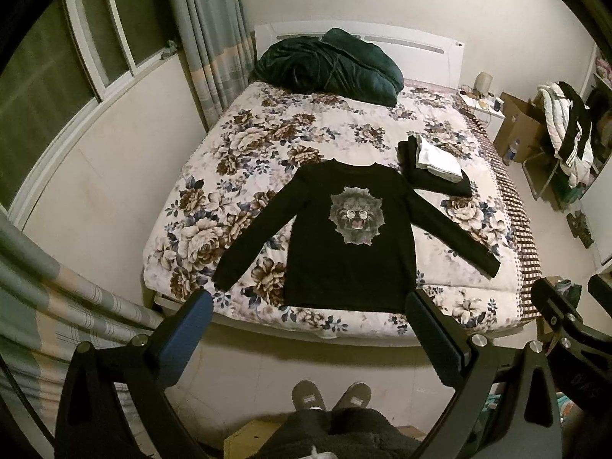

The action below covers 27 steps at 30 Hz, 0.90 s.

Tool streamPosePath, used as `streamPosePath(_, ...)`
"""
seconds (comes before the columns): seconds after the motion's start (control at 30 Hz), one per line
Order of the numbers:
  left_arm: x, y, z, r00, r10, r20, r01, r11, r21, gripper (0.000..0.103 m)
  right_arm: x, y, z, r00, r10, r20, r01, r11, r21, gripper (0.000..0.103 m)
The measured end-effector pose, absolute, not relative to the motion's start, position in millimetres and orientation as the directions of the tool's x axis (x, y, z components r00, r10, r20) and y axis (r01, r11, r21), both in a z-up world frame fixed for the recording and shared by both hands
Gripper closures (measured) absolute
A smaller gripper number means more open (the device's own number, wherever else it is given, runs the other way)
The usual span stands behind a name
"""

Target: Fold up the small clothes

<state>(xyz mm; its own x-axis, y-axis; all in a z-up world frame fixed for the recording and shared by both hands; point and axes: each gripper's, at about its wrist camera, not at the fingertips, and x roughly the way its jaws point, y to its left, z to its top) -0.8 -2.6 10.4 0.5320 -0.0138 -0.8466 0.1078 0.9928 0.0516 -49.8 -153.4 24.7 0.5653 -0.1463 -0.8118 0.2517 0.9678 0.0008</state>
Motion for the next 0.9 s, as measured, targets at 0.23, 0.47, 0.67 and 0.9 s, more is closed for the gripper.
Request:
streamPosePath(0.23, -1.1, -2.1, 11.1, 0.535, -0.015, -0.845, 0.108, 0.993, 0.051, 0.0, -50.5, -153.0, 25.3, 0.566, -0.147, -0.811, 0.252, 0.968, 0.001, 0.0)
streamPosePath(0.47, 4.1, -4.6, 17.6, 0.538, -0.014, -0.843, 0.104, 0.993, 0.051, 0.0, -50.6, -152.2, 26.1, 0.568, -0.146, -0.81, 0.249, 0.968, 0.001, 0.0)
streamPosePath(0.67, 5.1, -6.2, 17.9, 0.542, -0.01, -0.84, 0.104, 0.993, 0.055, 0.0, -50.5, -151.8, 26.8, 0.569, -0.145, -0.809, 0.25, 0.968, 0.002, 0.0)
streamPosePath(0.9, 1.9, -3.2, 16.4, 0.544, -0.013, -0.839, 0.104, 0.993, 0.052, 0.0, -50.6, -151.1, 27.1, 0.57, -0.144, -0.809, 0.249, 0.968, 0.003, 0.0)
